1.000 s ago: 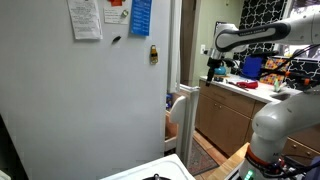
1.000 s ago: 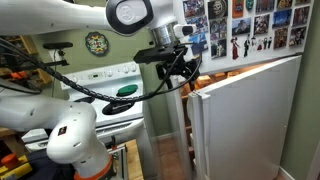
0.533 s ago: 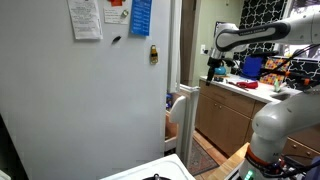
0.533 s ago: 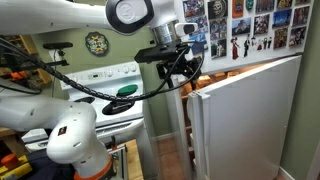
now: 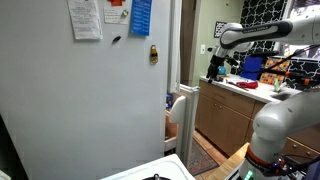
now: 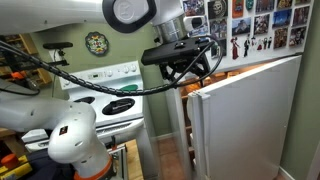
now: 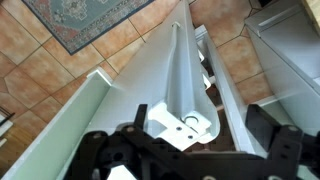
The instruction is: Close the bottom fridge door
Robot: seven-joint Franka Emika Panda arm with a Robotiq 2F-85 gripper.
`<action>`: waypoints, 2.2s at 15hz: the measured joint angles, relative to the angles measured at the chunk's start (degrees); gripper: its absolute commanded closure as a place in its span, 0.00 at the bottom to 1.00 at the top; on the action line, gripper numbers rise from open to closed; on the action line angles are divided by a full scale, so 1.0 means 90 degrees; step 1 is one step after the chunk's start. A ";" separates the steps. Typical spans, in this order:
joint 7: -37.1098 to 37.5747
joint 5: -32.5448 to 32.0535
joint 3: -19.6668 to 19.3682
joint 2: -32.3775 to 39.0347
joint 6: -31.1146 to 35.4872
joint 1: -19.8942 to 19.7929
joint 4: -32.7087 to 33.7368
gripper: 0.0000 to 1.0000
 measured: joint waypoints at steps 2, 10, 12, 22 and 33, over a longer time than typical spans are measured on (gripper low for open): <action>-0.0749 0.0227 -0.0260 0.0040 0.0000 0.0122 0.0069 0.00; -0.3729 0.1442 -0.0995 0.0697 0.0001 0.0461 0.0427 0.00; -0.3936 0.1590 -0.1055 0.0902 0.0001 0.0455 0.0563 0.00; -0.5518 0.2361 -0.1025 0.1412 -0.0121 0.0349 0.0841 0.00; -0.7664 0.3229 -0.0890 0.3072 -0.1292 -0.0120 0.1705 0.00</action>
